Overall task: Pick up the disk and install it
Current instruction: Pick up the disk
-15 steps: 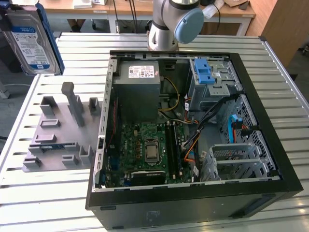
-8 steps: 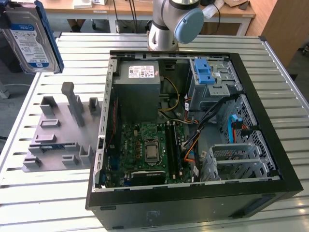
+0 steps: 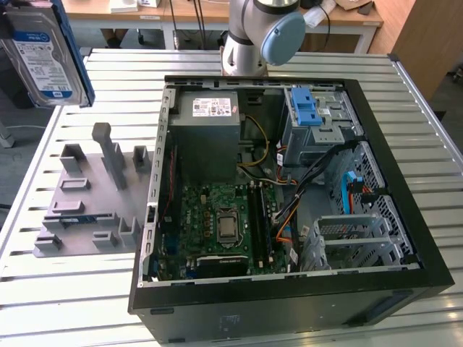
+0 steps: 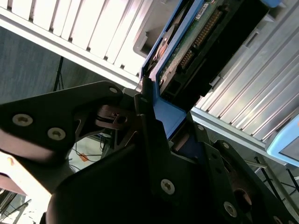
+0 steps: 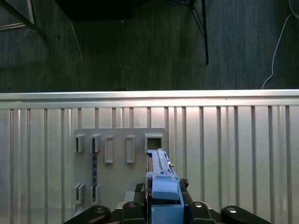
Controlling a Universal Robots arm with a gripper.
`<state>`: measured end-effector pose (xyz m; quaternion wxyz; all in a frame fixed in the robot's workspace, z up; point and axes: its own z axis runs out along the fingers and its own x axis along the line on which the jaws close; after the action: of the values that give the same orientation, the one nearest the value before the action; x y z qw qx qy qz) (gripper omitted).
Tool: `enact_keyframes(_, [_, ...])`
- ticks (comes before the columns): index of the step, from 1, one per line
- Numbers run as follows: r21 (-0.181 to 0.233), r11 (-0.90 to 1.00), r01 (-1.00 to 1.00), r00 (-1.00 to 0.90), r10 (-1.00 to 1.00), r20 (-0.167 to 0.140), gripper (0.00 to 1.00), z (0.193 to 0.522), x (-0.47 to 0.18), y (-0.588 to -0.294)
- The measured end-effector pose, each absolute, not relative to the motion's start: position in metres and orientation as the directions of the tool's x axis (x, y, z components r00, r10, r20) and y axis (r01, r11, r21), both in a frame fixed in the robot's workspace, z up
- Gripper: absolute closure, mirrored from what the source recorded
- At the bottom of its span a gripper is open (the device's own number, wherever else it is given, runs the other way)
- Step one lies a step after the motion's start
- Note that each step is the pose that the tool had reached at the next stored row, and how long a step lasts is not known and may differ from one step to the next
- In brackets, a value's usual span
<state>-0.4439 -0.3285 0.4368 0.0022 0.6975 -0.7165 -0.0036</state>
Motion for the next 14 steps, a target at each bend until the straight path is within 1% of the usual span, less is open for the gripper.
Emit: enact_keyframes(14, [0.008, 0.027, -1.0, -0.027, -1.0, -0.002, 0.64, 0.4461, -0.4439, -0.3286])
